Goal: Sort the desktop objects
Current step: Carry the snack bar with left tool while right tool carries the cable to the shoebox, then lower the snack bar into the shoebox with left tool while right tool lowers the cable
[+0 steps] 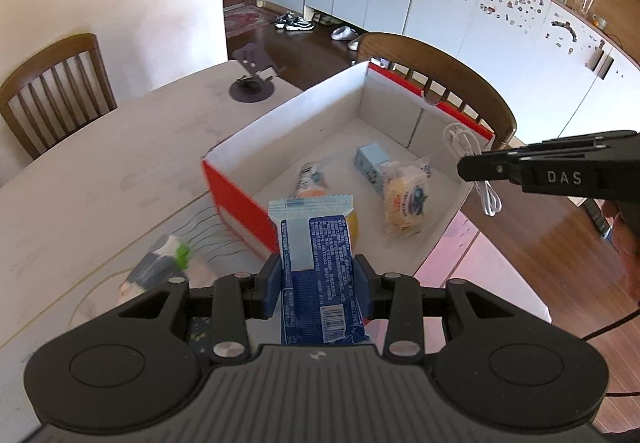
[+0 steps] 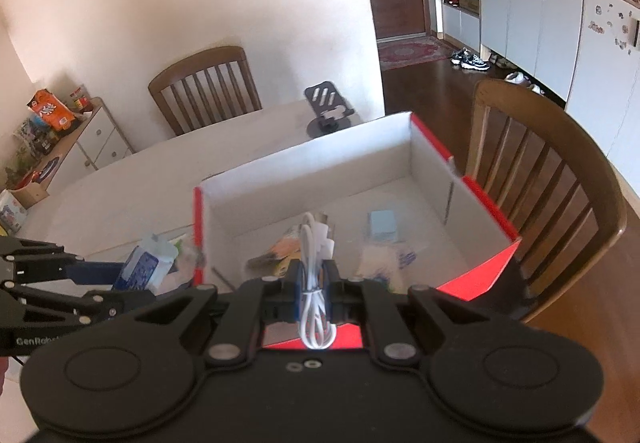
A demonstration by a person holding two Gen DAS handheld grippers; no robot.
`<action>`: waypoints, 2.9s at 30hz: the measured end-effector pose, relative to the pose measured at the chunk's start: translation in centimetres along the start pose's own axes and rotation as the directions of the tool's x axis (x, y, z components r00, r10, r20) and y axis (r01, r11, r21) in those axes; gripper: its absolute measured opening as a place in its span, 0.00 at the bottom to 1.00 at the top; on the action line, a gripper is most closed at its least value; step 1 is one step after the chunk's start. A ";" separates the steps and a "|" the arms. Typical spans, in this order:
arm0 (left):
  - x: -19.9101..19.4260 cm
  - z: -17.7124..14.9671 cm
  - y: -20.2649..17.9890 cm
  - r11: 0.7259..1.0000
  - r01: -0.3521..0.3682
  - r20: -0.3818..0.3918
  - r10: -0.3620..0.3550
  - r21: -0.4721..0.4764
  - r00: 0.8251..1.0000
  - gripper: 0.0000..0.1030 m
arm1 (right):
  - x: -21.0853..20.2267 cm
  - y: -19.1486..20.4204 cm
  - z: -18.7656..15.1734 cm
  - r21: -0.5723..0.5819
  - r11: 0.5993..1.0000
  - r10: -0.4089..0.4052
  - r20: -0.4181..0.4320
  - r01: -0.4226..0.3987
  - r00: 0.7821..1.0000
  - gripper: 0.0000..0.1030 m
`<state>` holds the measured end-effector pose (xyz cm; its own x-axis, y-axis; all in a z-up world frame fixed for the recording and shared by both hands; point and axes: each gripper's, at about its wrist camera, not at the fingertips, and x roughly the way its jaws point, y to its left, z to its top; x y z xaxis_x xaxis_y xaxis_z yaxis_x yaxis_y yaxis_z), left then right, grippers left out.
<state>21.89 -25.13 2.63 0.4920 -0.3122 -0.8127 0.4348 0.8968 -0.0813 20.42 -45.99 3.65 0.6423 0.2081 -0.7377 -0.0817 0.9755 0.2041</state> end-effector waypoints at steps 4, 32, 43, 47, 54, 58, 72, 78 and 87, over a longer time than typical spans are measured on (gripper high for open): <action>1.0 1.0 -1.2 1.000 0.007 -0.004 -0.007 0.011 1.000 0.35 | 0.3 -1.5 0.5 0.002 1.000 -0.012 -0.006 0.012 1.000 0.09; 9.1 6.7 -3.9 1.000 0.005 -0.045 -0.004 0.017 0.999 0.35 | 6.7 -6.7 5.1 -0.013 1.000 -0.011 -0.085 0.010 0.996 0.09; 12.4 8.6 -4.0 0.999 -0.015 -0.057 0.018 0.039 0.998 0.35 | 10.2 -7.3 5.7 -0.052 0.998 -0.049 -0.120 0.043 0.992 0.09; 13.5 9.0 -4.3 0.998 -0.017 -0.071 0.021 0.059 0.997 0.35 | 11.2 -7.4 5.6 -0.065 0.997 -0.060 -0.140 0.051 0.988 0.09; 15.2 9.2 -4.7 0.993 -0.030 -0.086 0.040 0.111 0.995 0.35 | 12.8 -7.7 5.3 -0.069 0.995 -0.080 -0.171 0.070 0.982 0.09; 16.5 9.6 -4.8 0.990 -0.036 -0.101 0.050 0.139 0.994 0.35 | 13.5 -7.7 4.9 -0.074 0.994 -0.088 -0.186 0.076 0.979 0.09; 20.5 10.7 -4.8 0.988 0.002 -0.191 0.029 0.157 0.981 0.35 | 14.0 -8.3 4.1 -0.044 0.997 -0.072 -0.208 0.064 0.975 0.12; 21.8 10.4 -4.5 0.991 0.017 -0.241 0.016 0.133 0.970 0.35 | 13.9 -8.6 4.1 -0.033 0.997 -0.071 -0.208 0.066 0.976 0.18; 20.2 10.4 -4.5 0.990 0.026 -0.208 0.003 0.137 0.978 0.60 | 13.2 -8.5 4.0 -0.024 0.998 -0.058 -0.201 0.054 0.978 0.26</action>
<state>37.68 -38.73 -7.44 0.3258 -0.2379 -0.9150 0.5470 0.8368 -0.0228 32.65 -51.83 -5.23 0.4799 0.1614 -0.8624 -0.0648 0.9868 0.1486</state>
